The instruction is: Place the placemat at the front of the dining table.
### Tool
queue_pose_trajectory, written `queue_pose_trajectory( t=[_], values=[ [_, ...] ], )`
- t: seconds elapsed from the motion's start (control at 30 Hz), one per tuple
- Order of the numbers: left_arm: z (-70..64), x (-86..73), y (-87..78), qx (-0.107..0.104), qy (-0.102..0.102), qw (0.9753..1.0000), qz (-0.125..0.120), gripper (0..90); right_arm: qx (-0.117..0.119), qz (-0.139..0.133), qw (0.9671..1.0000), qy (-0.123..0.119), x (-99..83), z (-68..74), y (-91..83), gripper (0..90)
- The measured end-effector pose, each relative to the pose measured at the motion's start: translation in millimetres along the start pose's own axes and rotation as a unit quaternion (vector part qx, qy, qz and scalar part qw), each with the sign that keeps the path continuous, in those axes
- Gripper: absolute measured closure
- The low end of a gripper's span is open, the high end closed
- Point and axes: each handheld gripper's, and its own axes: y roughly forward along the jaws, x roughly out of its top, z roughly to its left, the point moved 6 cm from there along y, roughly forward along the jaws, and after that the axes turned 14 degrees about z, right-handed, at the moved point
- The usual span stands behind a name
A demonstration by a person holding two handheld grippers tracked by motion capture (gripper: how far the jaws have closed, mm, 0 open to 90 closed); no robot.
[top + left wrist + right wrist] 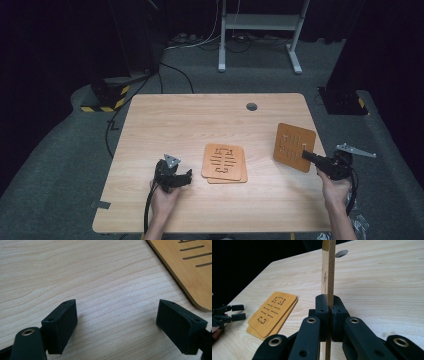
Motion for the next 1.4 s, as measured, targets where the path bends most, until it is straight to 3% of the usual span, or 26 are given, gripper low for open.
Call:
queue_pose_trajectory(
  t=[0.47, 0.97, 1.07, 1.2, 1.23, 1.4],
  values=[
    [0.0, 0.0, 0.0, 0.0, 0.0, 1.0, 0.0, 17.2, -0.007, 0.005, 1.0, 0.006, -1.9, -6.8, 2.9, 85.6],
    [0.0, 0.0, 0.0, 0.0, 0.0, 1.0, 0.0, 17.2, -0.07, 0.016, 0.9974, -0.006, -3.9, -12.5, 4.8, 73.8],
    [0.0, 0.0, 0.0, 0.0, 0.0, 1.0, 0.0, 17.2, -0.091, 0.025, 0.9954, -0.013, -5.0, -12.3, 6.1, 68.7],
    [0.0, 0.0, 0.0, 0.0, 0.0, 1.0, 0.0, 17.2, -0.103, 0.031, 0.9941, -0.014, -5.7, -12.1, 7.7, 62.1],
    [0.0, 0.0, 0.0, 0.0, 0.0, 1.0, 0.0, 17.2, -0.117, 0.035, 0.9923, -0.019, -6.1, -12.8, 8.5, 59.0],
    [0.0, 0.0, 0.0, 0.0, 0.0, 1.0, 0.0, 17.2, -0.12, 0.049, 0.9914, -0.019, -8.0, -13.2, 11.7, 53.8]
  ],
)
